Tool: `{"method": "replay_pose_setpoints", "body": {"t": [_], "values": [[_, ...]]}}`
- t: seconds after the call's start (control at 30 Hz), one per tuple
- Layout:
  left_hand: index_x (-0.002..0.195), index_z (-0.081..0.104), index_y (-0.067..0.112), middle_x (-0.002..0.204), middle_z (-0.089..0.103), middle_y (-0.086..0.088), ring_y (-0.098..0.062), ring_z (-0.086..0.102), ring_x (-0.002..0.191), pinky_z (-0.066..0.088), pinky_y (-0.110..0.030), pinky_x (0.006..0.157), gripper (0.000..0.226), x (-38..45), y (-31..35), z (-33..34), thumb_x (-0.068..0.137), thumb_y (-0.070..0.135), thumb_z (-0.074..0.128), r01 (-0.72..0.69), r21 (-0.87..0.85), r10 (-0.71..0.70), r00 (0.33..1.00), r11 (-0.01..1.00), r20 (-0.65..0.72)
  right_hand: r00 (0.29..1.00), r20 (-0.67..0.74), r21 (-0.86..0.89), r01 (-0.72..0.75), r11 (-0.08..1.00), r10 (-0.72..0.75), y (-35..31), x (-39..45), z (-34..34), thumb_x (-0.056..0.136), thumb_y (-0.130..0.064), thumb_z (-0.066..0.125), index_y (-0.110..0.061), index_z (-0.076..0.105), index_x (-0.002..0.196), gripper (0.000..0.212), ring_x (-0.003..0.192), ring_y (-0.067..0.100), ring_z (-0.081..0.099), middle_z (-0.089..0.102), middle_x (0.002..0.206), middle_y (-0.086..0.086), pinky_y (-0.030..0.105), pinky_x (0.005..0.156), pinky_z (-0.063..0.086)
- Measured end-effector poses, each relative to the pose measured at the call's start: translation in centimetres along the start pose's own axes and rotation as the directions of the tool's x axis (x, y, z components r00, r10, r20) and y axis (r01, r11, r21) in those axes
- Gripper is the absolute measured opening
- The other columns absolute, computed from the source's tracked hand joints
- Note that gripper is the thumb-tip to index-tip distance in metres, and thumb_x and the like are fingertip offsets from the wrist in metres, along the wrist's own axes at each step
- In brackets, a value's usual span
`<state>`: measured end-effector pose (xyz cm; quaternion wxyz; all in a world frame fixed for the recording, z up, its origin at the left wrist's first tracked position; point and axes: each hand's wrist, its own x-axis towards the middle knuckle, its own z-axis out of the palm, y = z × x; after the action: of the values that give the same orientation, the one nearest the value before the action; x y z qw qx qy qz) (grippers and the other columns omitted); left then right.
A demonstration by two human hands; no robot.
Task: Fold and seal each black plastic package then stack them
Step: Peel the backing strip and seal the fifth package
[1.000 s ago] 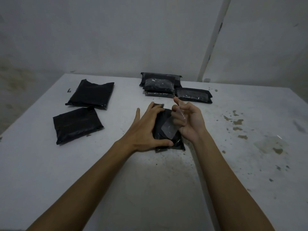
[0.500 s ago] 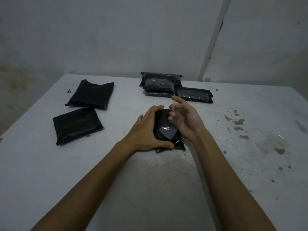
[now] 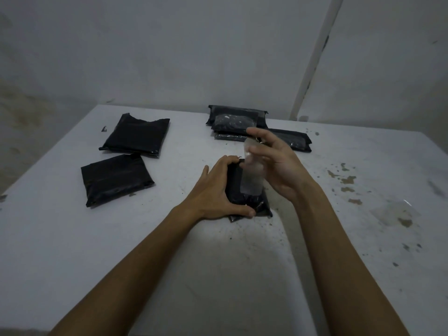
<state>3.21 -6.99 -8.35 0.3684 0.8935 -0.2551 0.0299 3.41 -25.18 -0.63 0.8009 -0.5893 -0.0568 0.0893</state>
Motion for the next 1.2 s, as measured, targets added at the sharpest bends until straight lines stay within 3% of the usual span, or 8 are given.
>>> {"method": "replay_pose_setpoints", "body": {"t": [0.17, 0.3, 0.47, 0.6, 0.77, 1.0, 1.1, 1.2], "values": [[0.146, 0.028, 0.033, 0.144, 0.041, 0.015, -0.007, 0.045, 0.120, 0.033, -0.053, 0.115, 0.118, 0.1, -0.3, 0.1, 0.055, 0.079, 0.085, 0.010, -0.012, -0.010, 1.000, 1.000, 0.029, 1.000, 0.007, -0.298, 0.015, 0.954, -0.013, -0.3, -0.7, 0.4, 0.095, -0.005, 0.067, -0.023, 0.066, 0.125, 0.035, 0.083, 0.012, 0.068, 0.068, 0.084, -0.001, 0.034, 0.074, 0.058], [0.146, 0.025, 0.035, 0.143, 0.040, 0.015, -0.007, 0.043, 0.119, 0.029, -0.055, 0.119, 0.120, 0.0, -0.2, 0.1, 0.053, 0.080, 0.085, 0.041, -0.017, -0.040, 0.998, 0.999, 0.038, 1.000, -0.017, -0.294, 0.002, 0.956, -0.008, -1.2, -1.1, 0.8, 0.095, -0.003, 0.066, -0.024, 0.066, 0.124, 0.035, 0.073, 0.012, 0.065, 0.066, 0.085, 0.004, 0.029, 0.053, 0.055], [0.154, 0.013, 0.033, 0.157, 0.028, 0.017, -0.012, 0.040, 0.139, 0.013, -0.061, 0.125, 0.127, 0.0, -0.1, 0.2, 0.058, 0.080, 0.082, 0.032, -0.045, -0.030, 0.998, 0.998, 0.048, 0.999, -0.037, -0.322, -0.018, 0.947, 0.006, 0.2, -0.6, 1.6, 0.096, -0.001, 0.063, -0.017, 0.067, 0.121, 0.030, 0.075, 0.018, 0.068, 0.068, 0.080, 0.007, 0.030, 0.068, 0.059], [0.157, -0.005, 0.034, 0.164, 0.030, 0.004, -0.022, 0.035, 0.149, 0.003, -0.059, 0.128, 0.141, -0.2, 0.2, 0.1, 0.058, 0.070, 0.088, 0.068, -0.058, -0.065, 0.996, 0.996, 0.055, 0.993, -0.096, -0.532, 0.009, 0.847, -0.071, 1.8, 0.3, 1.7, 0.095, 0.000, 0.063, -0.015, 0.065, 0.118, 0.028, 0.061, 0.021, 0.062, 0.063, 0.064, 0.009, 0.032, 0.062, 0.055], [0.155, -0.022, 0.043, 0.168, 0.027, 0.003, -0.023, 0.030, 0.153, -0.002, -0.059, 0.128, 0.152, -0.2, 0.4, -0.1, 0.057, 0.068, 0.091, 0.086, -0.078, -0.081, 0.995, 0.993, 0.064, 0.981, -0.098, -0.710, 0.050, 0.702, -0.169, 2.5, 1.9, 0.5, 0.093, -0.003, 0.065, -0.023, 0.066, 0.116, 0.031, 0.079, 0.031, 0.070, 0.071, 0.075, 0.015, 0.043, 0.080, 0.059], [0.155, -0.023, 0.043, 0.167, 0.025, 0.008, -0.024, 0.030, 0.152, -0.001, -0.060, 0.127, 0.149, -0.1, 0.3, 0.0, 0.060, 0.068, 0.090, 0.086, -0.079, -0.081, 0.995, 0.993, 0.062, 0.979, -0.027, -0.776, 0.107, 0.622, -0.202, 2.4, 2.6, -0.5, 0.095, -0.007, 0.067, -0.025, 0.068, 0.115, 0.026, 0.078, 0.006, 0.068, 0.075, 0.084, -0.005, 0.027, 0.076, 0.053], [0.156, -0.021, 0.042, 0.167, 0.024, 0.007, -0.023, 0.029, 0.153, -0.002, -0.058, 0.128, 0.148, -0.1, 0.4, 0.0, 0.061, 0.067, 0.089, 0.086, -0.071, -0.081, 0.995, 0.994, 0.061, 0.979, 0.021, -0.800, 0.137, 0.584, -0.201, 1.5, 2.5, -0.8, 0.095, -0.007, 0.067, -0.026, 0.069, 0.113, 0.026, 0.079, 0.012, 0.067, 0.073, 0.087, -0.005, 0.031, 0.077, 0.057], [0.156, -0.022, 0.042, 0.169, 0.021, 0.007, -0.024, 0.025, 0.155, -0.003, -0.058, 0.128, 0.148, 0.0, 0.3, 0.0, 0.062, 0.068, 0.088, 0.083, -0.061, -0.079, 0.994, 0.995, 0.072, 0.988, 0.034, -0.745, 0.125, 0.655, -0.149, 0.6, 2.2, -1.1, 0.092, -0.001, 0.068, -0.025, 0.069, 0.113, 0.032, 0.086, 0.024, 0.070, 0.072, 0.093, 0.004, 0.037, 0.081, 0.060]]}}
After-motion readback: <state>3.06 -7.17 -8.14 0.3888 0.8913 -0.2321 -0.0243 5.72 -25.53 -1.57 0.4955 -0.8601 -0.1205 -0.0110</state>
